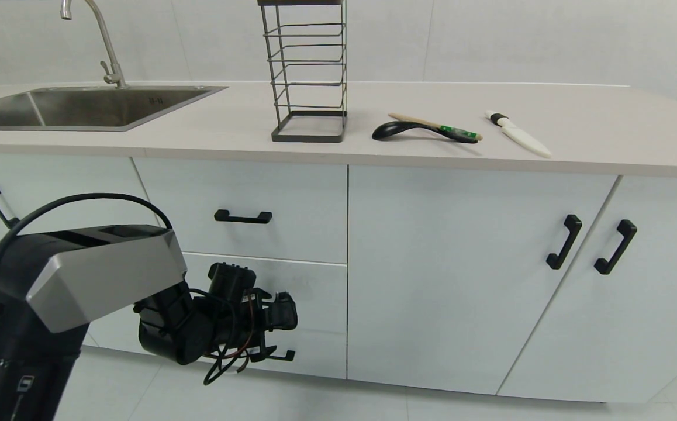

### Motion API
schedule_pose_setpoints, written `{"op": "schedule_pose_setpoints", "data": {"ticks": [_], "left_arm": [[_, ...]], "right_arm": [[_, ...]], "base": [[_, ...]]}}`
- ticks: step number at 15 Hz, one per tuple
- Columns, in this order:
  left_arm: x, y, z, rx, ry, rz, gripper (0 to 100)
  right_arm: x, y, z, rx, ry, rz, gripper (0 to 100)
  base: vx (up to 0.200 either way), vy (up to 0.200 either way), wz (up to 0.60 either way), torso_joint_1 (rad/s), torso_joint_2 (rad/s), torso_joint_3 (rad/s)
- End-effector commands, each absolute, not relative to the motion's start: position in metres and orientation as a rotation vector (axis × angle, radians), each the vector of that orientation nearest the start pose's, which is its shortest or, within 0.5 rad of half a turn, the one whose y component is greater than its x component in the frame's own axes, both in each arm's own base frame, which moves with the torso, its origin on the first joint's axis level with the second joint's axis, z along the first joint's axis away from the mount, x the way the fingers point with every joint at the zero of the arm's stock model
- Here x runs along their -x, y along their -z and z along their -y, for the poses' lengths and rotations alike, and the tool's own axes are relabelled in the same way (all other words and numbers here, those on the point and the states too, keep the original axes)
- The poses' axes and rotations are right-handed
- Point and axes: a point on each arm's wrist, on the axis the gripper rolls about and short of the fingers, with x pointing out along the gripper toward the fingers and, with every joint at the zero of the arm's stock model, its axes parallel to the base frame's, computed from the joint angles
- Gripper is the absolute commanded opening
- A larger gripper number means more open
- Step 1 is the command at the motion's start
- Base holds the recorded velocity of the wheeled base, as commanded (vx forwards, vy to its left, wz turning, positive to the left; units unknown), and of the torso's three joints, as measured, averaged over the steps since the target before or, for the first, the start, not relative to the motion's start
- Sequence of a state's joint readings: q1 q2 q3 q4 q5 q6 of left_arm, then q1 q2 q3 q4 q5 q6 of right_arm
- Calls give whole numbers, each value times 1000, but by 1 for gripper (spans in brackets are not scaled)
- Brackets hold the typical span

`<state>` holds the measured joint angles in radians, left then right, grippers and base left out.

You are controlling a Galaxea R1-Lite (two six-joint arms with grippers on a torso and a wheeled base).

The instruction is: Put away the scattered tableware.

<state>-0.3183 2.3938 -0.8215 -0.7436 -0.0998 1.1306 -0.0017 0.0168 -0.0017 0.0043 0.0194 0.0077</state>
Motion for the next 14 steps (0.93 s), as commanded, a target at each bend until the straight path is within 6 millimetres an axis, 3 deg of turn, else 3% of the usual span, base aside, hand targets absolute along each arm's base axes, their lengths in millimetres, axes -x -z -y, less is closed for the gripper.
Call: {"op": "schedule_pose_setpoints", "data": {"ticks": [1, 7, 11, 14], "left_arm": [[-345, 50, 116, -1136, 830, -527, 100], [-341, 53, 116, -1134, 845, -547, 100], [-326, 57, 109, -1131, 869, -594, 100], [-325, 44, 109, -1133, 852, -563, 100]], "right_arm": [[22, -76, 0, -8, -18, -22, 0], [22, -76, 0, -8, -18, -22, 0], [22, -76, 0, -8, -18, -22, 0], [22, -76, 0, -8, -18, -22, 0]], "base": [[0, 0, 0, 0, 0, 0], [0, 0, 0, 0, 0, 0], [0, 0, 0, 0, 0, 0], [0, 0, 0, 0, 0, 0]]}}
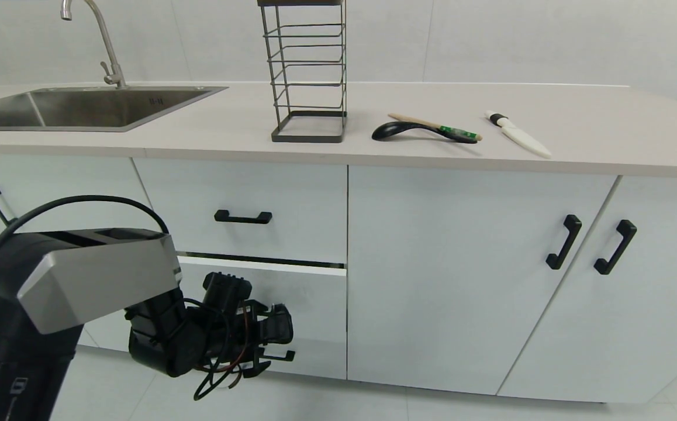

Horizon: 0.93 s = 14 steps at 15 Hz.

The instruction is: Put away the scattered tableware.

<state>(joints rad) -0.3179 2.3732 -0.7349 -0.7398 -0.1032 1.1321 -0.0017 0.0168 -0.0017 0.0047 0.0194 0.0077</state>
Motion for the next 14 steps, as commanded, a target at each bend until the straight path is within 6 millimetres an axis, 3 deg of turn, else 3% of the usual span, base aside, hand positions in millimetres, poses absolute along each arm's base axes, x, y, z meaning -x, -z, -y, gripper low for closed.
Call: {"op": "schedule_pose_setpoints", "data": {"ticks": [1, 6, 8, 11, 14], "left_arm": [[-322, 40, 108, -1133, 851, -562, 100], [-287, 7, 100, -1137, 854, -547, 100], [-254, -34, 96, -1148, 833, -455, 100], [-219, -74, 101, -1153, 846, -329, 100], [-215, -102, 101, -1083, 828, -321, 100]], "right_arm": [[22, -76, 0, -8, -18, -22, 0], [22, -76, 0, -8, -18, -22, 0], [22, -76, 0, -8, -18, -22, 0], [22, -76, 0, -8, -18, -22, 0], [22, -76, 0, -8, -18, -22, 0]], "base": [[0, 0, 0, 0, 0, 0], [0, 0, 0, 0, 0, 0], [0, 0, 0, 0, 0, 0], [0, 0, 0, 0, 0, 0], [0, 0, 0, 0, 0, 0]]}}
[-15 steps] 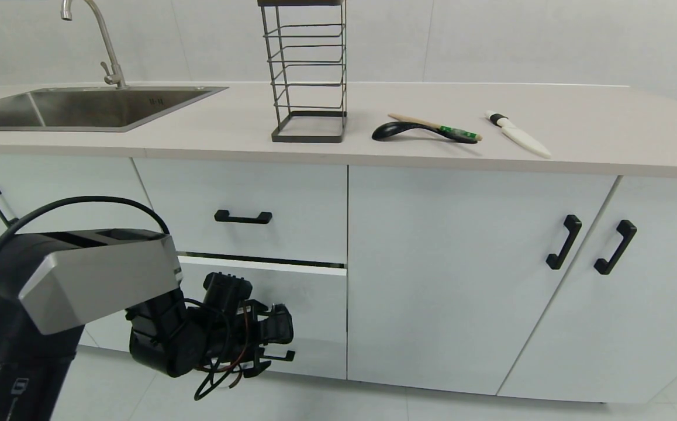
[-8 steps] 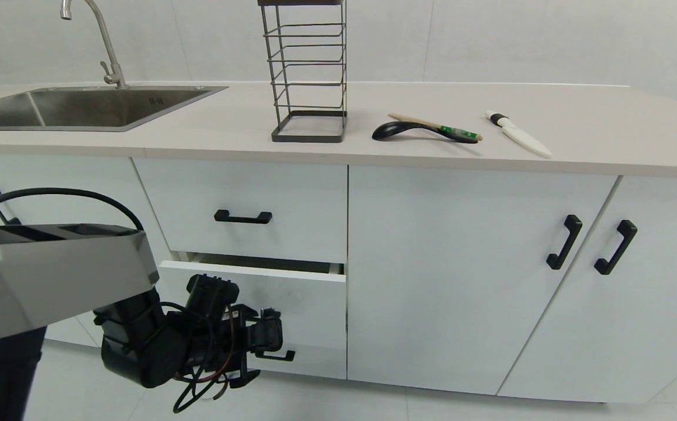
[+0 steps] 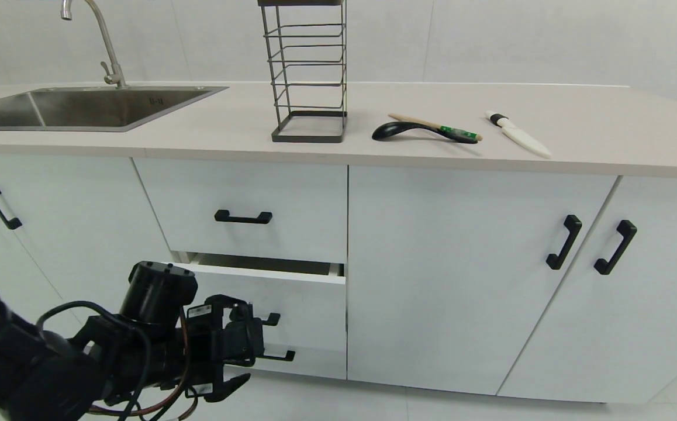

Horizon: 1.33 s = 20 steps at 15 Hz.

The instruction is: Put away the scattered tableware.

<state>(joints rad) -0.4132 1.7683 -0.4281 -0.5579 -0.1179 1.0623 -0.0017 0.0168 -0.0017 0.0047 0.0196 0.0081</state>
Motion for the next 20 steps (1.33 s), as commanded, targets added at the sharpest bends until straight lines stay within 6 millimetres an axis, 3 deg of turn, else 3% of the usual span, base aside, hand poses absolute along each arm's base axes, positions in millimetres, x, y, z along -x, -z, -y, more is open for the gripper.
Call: {"op": "schedule_pose_setpoints", "data": {"ticks": [1, 5, 8, 14, 20], "left_arm": [[-220, -106, 101, -1062, 821, -327, 100], [-270, -93, 118, -1029, 862, -336, 100], [-302, -76, 117, -1017, 851, -370, 100], [-331, -53, 119, -1010, 843, -407, 100], [-332, -36, 116, -1027, 862, -437, 100]], "right_arm": [[22, -76, 0, -8, -18, -22, 0], [22, -76, 0, -8, -18, -22, 0], [22, -76, 0, -8, -18, -22, 0], [22, -76, 0, -8, -18, -22, 0], [22, -76, 0, -8, -18, -22, 0]], "base": [[0, 0, 0, 0, 0, 0], [0, 0, 0, 0, 0, 0], [0, 0, 0, 0, 0, 0], [0, 0, 0, 0, 0, 0], [0, 0, 0, 0, 0, 0]]}}
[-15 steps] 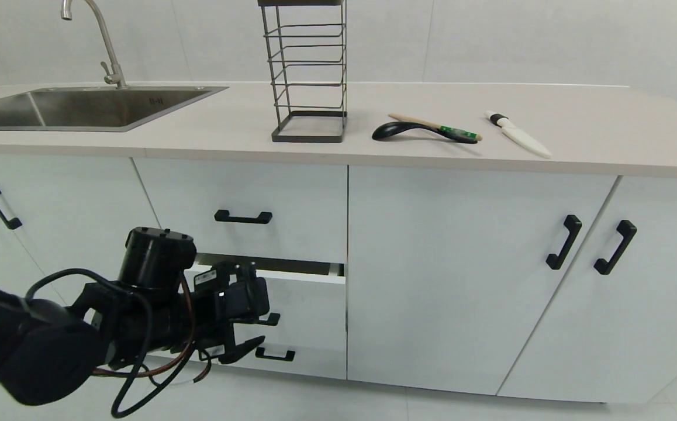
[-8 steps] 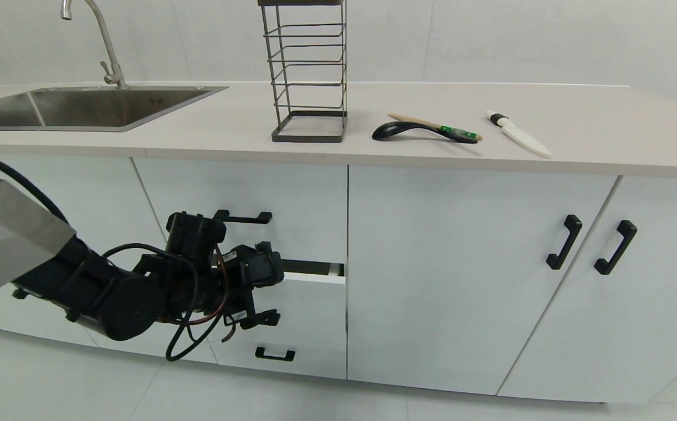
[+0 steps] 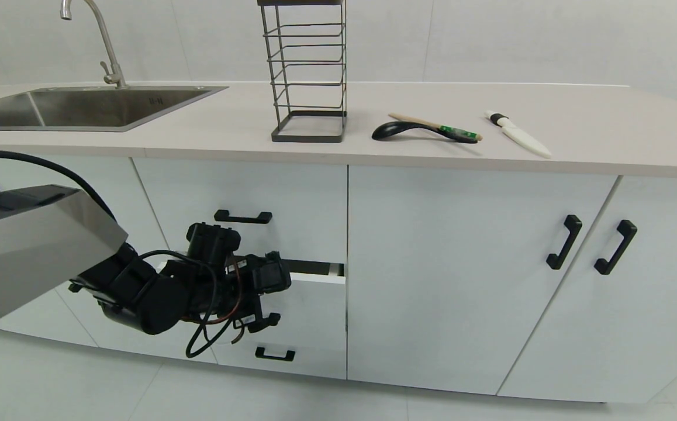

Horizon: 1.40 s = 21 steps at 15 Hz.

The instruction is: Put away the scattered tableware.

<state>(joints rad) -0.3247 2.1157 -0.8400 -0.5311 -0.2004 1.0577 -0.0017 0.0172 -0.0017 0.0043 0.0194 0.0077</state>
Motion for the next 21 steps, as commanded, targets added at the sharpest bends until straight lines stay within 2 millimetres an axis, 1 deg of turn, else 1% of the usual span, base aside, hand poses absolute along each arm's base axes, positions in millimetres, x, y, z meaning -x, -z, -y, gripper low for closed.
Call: {"op": "schedule_pose_setpoints", "data": {"ticks": [1, 5, 6, 9, 12, 13, 16, 19, 21], "left_arm": [[-331, -36, 115, -1032, 865, -440, 100], [-319, -38, 112, -1028, 897, -440, 100], [-318, -37, 112, -1028, 897, -441, 100], [-299, -42, 104, -1035, 909, -458, 100], [-273, -52, 97, -1066, 930, -445, 100], [-267, -52, 96, -1066, 937, -451, 100], [-229, -55, 89, -1069, 972, -475, 100], [-208, -63, 85, -1074, 979, -456, 100], [-202, -65, 82, -1074, 976, -450, 100]], "right_arm": [[22, -76, 0, -9, -18, -22, 0], [22, -76, 0, -8, -18, -22, 0], [22, -76, 0, -8, -18, -22, 0], [22, -76, 0, -8, -18, -22, 0], [22, -76, 0, -8, -18, -22, 0], [22, -76, 0, -8, -18, -22, 0], [22, -76, 0, -8, -18, -22, 0], [22, -76, 0, -8, -18, -22, 0], [22, -76, 0, -8, -18, -22, 0]], "base": [[0, 0, 0, 0, 0, 0], [0, 0, 0, 0, 0, 0], [0, 0, 0, 0, 0, 0], [0, 0, 0, 0, 0, 0], [0, 0, 0, 0, 0, 0], [0, 0, 0, 0, 0, 0], [0, 0, 0, 0, 0, 0], [0, 0, 0, 0, 0, 0], [0, 0, 0, 0, 0, 0]]}}
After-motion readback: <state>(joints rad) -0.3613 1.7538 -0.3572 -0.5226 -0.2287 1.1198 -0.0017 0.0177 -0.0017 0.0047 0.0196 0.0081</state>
